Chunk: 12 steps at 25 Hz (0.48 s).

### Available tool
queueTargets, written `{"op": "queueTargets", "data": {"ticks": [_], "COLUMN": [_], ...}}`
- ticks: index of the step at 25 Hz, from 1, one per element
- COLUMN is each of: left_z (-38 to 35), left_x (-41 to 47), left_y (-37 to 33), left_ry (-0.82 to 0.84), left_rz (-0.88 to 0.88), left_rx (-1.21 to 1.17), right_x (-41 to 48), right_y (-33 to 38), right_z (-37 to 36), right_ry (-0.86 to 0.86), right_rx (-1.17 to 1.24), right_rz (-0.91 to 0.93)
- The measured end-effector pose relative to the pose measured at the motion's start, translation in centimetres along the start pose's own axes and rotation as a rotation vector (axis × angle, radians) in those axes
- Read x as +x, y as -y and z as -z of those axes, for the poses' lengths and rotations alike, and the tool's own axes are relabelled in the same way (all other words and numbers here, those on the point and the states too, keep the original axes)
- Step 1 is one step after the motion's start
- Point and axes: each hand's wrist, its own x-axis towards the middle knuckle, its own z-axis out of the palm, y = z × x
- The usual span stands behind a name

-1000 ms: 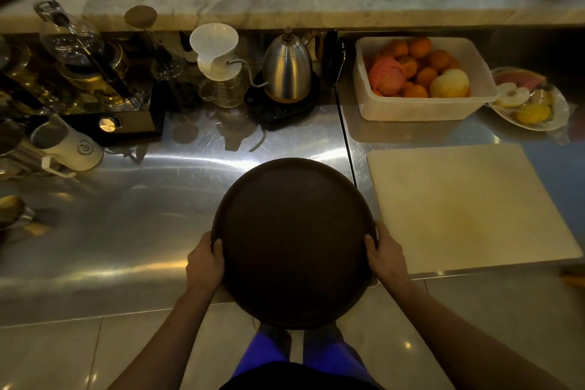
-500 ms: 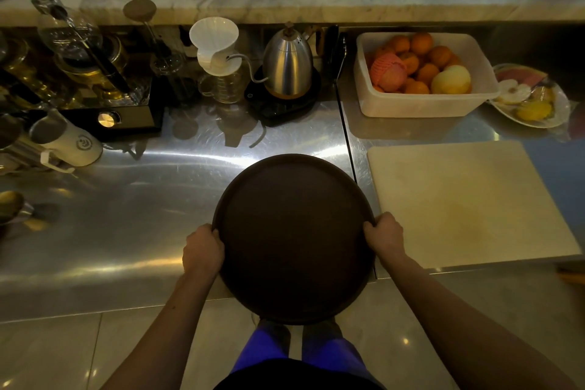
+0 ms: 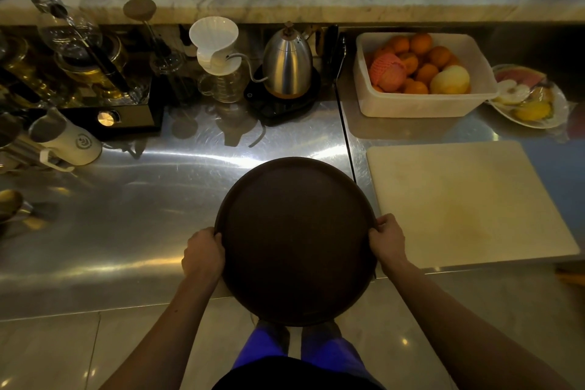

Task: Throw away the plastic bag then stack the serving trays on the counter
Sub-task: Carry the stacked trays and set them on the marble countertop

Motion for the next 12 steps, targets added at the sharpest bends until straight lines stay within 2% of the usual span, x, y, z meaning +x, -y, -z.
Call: {"op": "queueTargets", "data": {"ticks": [5,8,12], "left_z": [-1.0,-1.4,-1.7], "left_x": [-0.4,0.4,0.4], "left_y": [0.2,0.2,0.7], "left_ry": [0.042,0.068,0.019], "left_rz": [-0.034,0.003,0.008], "left_rx": [-0.049,-0.081,-0.135], "right_x": [-0.1,0.8,0.8], "right_y": [-0.4,-0.3,-0.9], "right_z": [-0.9,-0.8,-0.9], "right_ry": [0.106,0.099,0.048], "right_rx": [0.013,0.014,0.021], "right_rz": [-0.067,-0.076,-0.057]}}
